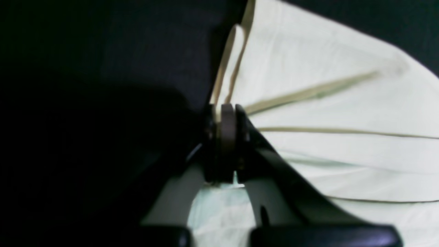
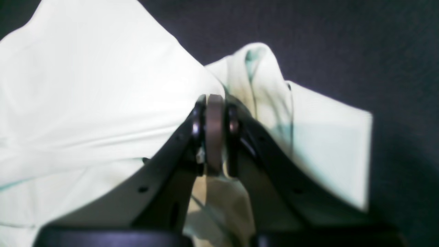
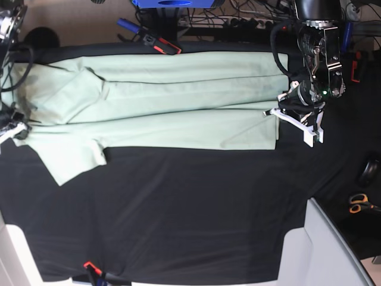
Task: Fold the T-shirt properly
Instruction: 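Fold the hem edge further over the shirt body with the left gripper, then open the left gripper and raise it away from the shirt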
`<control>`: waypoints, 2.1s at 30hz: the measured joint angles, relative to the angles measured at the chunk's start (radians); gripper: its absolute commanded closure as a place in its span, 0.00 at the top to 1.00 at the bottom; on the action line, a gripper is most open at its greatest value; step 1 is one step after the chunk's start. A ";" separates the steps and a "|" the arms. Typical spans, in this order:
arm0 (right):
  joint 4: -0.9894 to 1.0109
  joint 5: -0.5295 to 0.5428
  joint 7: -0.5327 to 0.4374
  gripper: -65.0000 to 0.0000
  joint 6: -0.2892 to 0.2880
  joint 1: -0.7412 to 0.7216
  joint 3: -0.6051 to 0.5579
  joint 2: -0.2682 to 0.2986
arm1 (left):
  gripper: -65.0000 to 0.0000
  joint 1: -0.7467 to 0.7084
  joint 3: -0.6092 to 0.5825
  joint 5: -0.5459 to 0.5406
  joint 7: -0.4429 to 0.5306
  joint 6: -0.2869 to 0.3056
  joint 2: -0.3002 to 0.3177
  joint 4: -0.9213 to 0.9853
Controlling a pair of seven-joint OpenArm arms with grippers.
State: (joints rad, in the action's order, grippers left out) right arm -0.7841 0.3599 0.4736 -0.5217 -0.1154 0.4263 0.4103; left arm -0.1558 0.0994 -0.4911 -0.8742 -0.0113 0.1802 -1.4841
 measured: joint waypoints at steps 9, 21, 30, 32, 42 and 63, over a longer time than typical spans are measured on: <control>-0.219 0.001 0.073 0.00 0.018 0.066 0.000 -0.046 | 0.00 -0.005 0.000 0.001 0.003 0.000 0.003 0.000; -0.224 -0.001 0.089 0.00 0.053 0.124 0.058 -0.073 | 0.00 -0.019 0.000 0.038 0.007 0.000 0.001 0.000; -0.224 -0.001 0.091 0.00 0.054 0.143 0.059 -0.073 | 0.00 -0.013 0.000 0.162 0.007 0.004 -0.050 0.000; -0.224 0.000 0.090 0.01 0.060 0.140 0.059 -0.074 | 0.00 -0.012 0.000 0.166 0.007 0.004 -0.053 0.000; -0.238 -0.002 0.144 0.30 0.063 0.135 0.061 -0.073 | 0.23 -0.024 0.000 0.169 0.006 0.004 -0.056 -0.004; -0.098 -0.010 0.171 0.67 0.062 -0.135 -0.160 -0.051 | 0.51 -0.315 0.198 0.170 -0.083 0.004 -0.052 -0.459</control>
State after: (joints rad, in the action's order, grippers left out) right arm -0.8818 0.3500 0.6445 -0.4595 -0.2504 0.2661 0.3588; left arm -0.4709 0.2970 -0.3214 -0.9573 -0.0074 0.1280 -1.9430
